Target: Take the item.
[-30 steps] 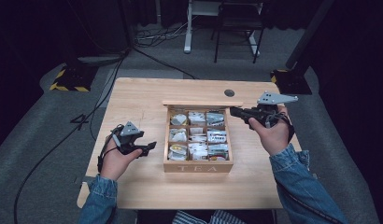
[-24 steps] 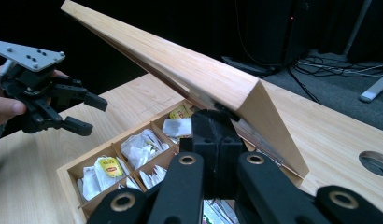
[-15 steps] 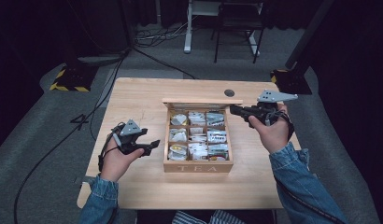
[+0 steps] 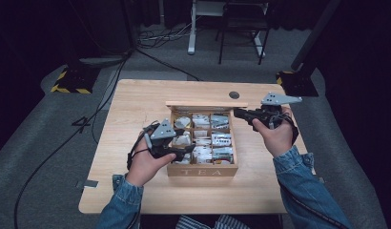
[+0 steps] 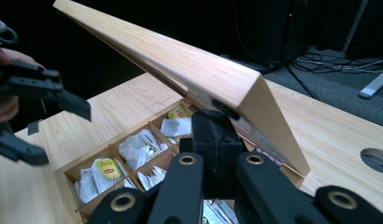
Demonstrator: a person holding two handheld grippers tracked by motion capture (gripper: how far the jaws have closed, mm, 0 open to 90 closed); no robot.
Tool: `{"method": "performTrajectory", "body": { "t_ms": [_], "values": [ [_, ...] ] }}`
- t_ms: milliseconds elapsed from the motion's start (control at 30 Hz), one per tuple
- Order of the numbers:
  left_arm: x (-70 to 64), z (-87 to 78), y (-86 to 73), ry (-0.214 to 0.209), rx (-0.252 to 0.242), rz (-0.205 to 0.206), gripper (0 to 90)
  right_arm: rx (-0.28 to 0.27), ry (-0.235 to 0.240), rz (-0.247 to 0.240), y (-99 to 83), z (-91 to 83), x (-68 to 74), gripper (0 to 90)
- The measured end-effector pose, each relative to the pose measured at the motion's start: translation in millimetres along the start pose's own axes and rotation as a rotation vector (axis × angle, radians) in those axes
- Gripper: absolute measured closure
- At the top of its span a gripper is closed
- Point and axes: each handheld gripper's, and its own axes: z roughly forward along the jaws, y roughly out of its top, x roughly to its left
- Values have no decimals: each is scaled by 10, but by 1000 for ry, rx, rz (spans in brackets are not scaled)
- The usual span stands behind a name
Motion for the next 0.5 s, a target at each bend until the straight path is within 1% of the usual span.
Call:
{"method": "performTrajectory", "body": {
  "t_ms": [67, 100, 133, 200, 233, 267, 300, 333, 367, 400, 433, 500],
  "values": [
    [-32, 59, 24, 8, 20, 10, 320, 2, 3, -2, -2, -1, 1, 900],
    [-49, 84, 39, -1, 25, 6, 320, 3, 2, -5, -4, -2, 2, 900],
    [-49, 84, 39, -1, 25, 6, 320, 3, 2, -5, -4, -2, 2, 900],
    [-93, 169, 101, -22, 24, 17, 326, 3, 2, -1, -9, -4, 7, 900],
    [-93, 169, 101, -22, 24, 17, 326, 3, 2, -1, -9, -4, 7, 900],
    [-133, 248, 145, -34, 40, 27, 329, 6, -2, -1, -8, -5, 10, 900],
    [-151, 291, 169, -41, 52, 38, 333, 5, -2, -1, -8, -4, 13, 900],
    [-151, 291, 169, -41, 52, 38, 333, 5, -2, -1, -8, -4, 13, 900],
    [-169, 338, 191, -51, 64, 43, 333, 7, -3, -2, -6, -5, 14, 900],
    [-203, 444, 230, -74, 88, 51, 333, 8, -5, -3, -4, -5, 17, 900],
    [-203, 444, 230, -74, 88, 51, 333, 8, -6, -3, -4, -4, 17, 900],
    [-225, 548, 262, -90, 118, 65, 332, 6, -5, 1, -5, -4, 14, 900]
  ]
}}
